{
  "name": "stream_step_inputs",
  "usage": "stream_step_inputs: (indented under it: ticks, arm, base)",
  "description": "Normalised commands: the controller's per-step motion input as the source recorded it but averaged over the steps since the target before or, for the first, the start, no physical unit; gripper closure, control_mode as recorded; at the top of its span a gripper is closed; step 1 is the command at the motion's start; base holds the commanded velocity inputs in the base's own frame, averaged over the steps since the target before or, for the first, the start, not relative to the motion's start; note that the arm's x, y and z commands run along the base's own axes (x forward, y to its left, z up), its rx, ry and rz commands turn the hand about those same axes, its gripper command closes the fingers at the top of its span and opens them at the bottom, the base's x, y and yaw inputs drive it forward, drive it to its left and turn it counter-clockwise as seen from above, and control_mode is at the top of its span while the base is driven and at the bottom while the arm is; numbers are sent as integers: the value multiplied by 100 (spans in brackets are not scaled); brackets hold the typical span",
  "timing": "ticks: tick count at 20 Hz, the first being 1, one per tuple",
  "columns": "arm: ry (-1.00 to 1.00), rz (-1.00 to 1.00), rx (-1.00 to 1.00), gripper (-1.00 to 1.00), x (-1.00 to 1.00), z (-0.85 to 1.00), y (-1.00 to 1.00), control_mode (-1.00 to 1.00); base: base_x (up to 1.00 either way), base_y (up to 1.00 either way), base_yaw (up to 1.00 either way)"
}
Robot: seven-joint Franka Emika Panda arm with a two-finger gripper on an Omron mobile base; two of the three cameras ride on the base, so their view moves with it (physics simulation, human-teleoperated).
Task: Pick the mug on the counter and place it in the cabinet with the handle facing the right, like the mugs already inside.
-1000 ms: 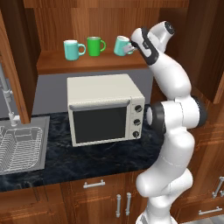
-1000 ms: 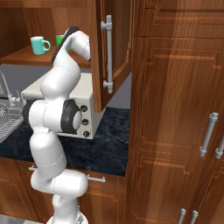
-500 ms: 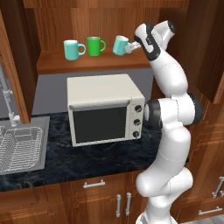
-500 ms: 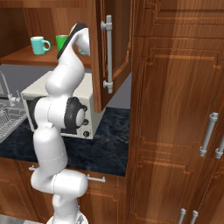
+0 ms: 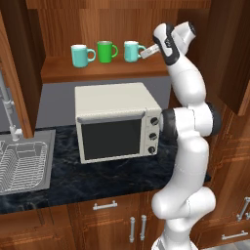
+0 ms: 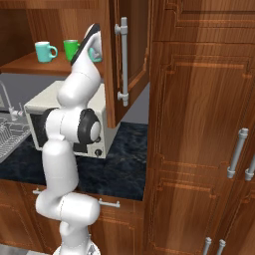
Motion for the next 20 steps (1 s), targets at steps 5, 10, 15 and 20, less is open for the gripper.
stream_step_inputs:
  ticks: [5, 10, 15, 20]
  arm:
    - [0, 6, -5, -100, 0, 1, 0, -100]
    - [0, 6, -4, -100, 0, 0, 0, -100]
    - [0, 3, -4, -100, 0, 0, 0, -100]
    - [-4, 0, -7, -100, -15, 0, 0, -100]
  base:
    - [0, 0, 0]
    - [0, 0, 0]
    - [0, 0, 0]
    - [0, 0, 0]
